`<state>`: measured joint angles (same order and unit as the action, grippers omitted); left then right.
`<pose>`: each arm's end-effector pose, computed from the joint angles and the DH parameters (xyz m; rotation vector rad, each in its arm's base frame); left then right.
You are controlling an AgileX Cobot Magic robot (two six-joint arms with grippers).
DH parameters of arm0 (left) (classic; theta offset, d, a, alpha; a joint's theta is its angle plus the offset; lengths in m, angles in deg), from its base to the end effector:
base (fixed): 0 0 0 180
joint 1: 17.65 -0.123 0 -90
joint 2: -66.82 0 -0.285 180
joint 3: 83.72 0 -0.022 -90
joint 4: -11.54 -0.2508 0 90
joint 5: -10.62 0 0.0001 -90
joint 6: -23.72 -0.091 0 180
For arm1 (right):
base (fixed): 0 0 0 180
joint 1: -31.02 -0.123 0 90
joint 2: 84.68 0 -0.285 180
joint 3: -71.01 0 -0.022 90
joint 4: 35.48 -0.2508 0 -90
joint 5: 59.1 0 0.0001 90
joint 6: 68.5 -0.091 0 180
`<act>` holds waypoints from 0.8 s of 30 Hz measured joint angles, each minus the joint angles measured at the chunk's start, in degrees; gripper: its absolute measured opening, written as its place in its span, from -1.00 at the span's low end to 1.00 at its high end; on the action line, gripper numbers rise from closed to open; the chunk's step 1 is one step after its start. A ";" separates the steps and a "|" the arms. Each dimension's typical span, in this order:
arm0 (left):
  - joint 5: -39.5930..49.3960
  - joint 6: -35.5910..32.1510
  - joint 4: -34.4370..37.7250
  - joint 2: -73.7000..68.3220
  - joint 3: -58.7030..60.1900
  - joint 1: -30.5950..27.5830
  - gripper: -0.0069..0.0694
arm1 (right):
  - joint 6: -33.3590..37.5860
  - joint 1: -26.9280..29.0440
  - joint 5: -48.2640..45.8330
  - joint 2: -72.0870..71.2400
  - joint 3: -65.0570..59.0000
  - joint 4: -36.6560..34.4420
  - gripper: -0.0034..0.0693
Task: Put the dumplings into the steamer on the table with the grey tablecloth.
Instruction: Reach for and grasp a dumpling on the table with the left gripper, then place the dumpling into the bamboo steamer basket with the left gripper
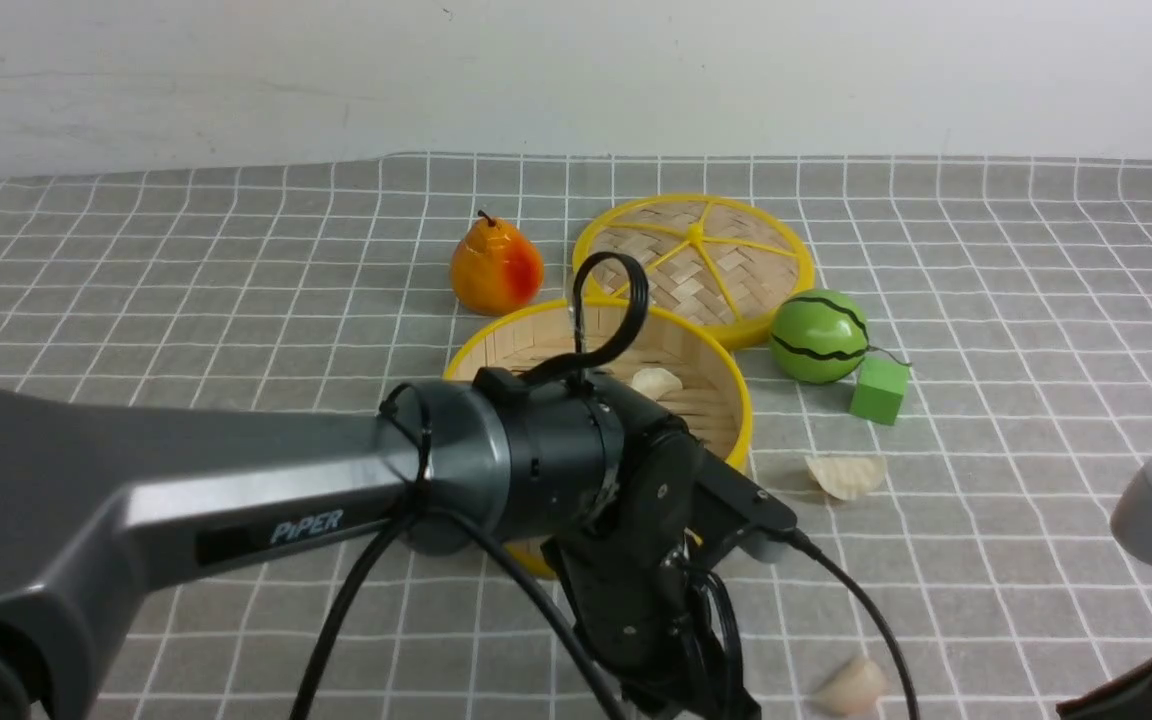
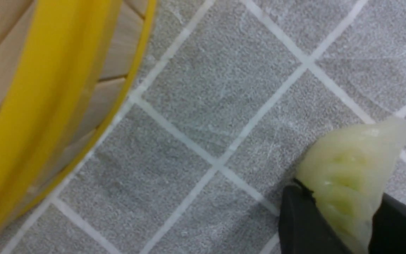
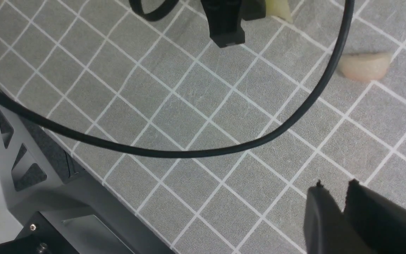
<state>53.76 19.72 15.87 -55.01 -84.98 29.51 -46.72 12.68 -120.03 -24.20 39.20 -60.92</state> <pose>0.2705 -0.2987 0.1693 1.1852 2.6358 -0.2322 0.1338 0.0804 0.3094 -0.7409 2.5057 0.5637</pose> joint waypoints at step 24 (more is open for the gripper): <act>2.02 14.43 -0.45 2.54 -15.76 -23.85 -0.36 | 0.00 0.00 3.53 0.00 0.00 -2.63 -0.59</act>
<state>55.78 34.15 15.42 -52.47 -100.73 5.66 -46.72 12.68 -116.50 -24.20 39.20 -63.55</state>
